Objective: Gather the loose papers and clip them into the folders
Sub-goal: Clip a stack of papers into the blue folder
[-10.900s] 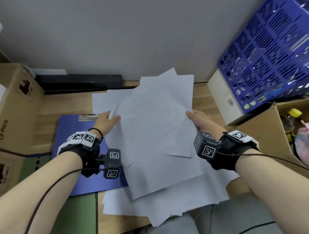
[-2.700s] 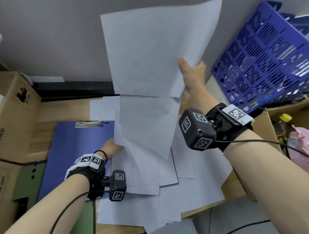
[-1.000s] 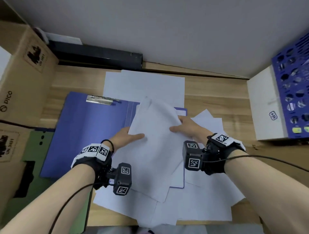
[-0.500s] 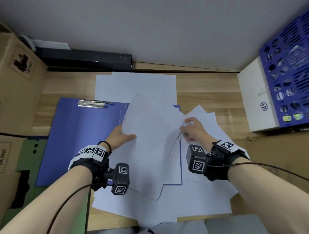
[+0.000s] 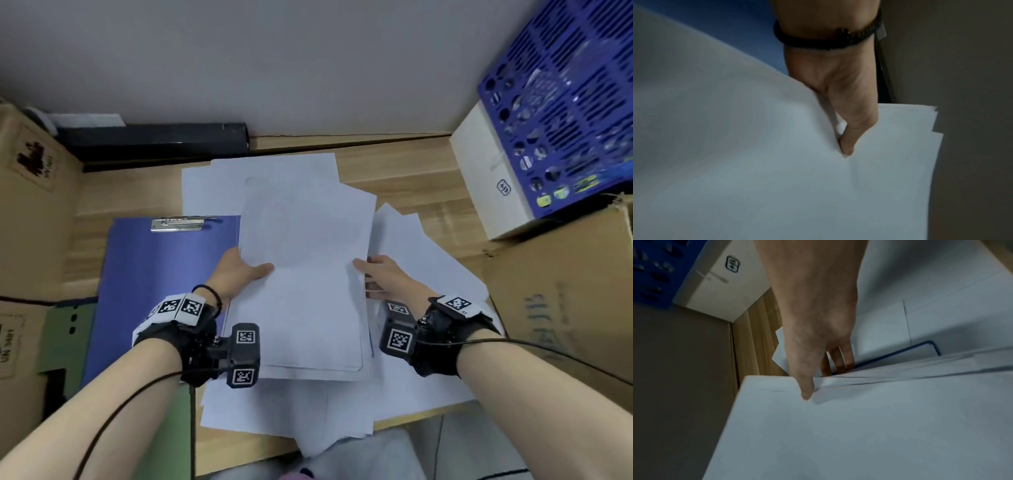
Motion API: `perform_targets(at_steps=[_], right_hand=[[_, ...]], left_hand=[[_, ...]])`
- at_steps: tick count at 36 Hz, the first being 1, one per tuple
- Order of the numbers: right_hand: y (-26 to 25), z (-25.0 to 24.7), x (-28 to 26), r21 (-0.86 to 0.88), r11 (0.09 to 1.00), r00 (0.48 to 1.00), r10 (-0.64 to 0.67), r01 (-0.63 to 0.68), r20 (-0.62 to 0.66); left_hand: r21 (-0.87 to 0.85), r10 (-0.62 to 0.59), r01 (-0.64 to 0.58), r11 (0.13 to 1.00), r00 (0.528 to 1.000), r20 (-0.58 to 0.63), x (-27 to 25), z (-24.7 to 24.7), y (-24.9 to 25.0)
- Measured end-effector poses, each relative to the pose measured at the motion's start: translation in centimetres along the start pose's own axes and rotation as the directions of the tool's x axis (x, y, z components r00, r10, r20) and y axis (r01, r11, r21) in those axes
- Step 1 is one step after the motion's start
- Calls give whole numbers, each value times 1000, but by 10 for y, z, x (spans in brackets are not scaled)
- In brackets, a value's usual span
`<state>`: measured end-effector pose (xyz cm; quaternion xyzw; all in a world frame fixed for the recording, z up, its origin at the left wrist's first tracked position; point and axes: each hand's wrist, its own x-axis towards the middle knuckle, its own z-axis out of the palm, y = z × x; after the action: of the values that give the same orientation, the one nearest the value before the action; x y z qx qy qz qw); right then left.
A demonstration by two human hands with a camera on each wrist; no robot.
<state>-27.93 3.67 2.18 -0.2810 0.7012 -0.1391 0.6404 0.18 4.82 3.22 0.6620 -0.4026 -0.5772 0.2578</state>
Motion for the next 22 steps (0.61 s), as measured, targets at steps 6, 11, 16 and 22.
perform_targets(at_steps=[6,11,16,22], right_hand=[[-44,7,-32,79,964,966,-257,254,32],[-96,16,-55,47,831,803,-519,554,-292],[-119,17,-66,151,776,765,-533,612,-360],[-101,19,-65,66,851,823,-480,521,-303]], left_hand=[[-89,154,-162,983,984,-85,-8,-7,38],[-250,288,-338,907,933,-216,-12,-8,91],[-243,448,-496,834,865,-227,-19,-10,123],[-102,430,-461,881,872,-233,-19,-12,95]])
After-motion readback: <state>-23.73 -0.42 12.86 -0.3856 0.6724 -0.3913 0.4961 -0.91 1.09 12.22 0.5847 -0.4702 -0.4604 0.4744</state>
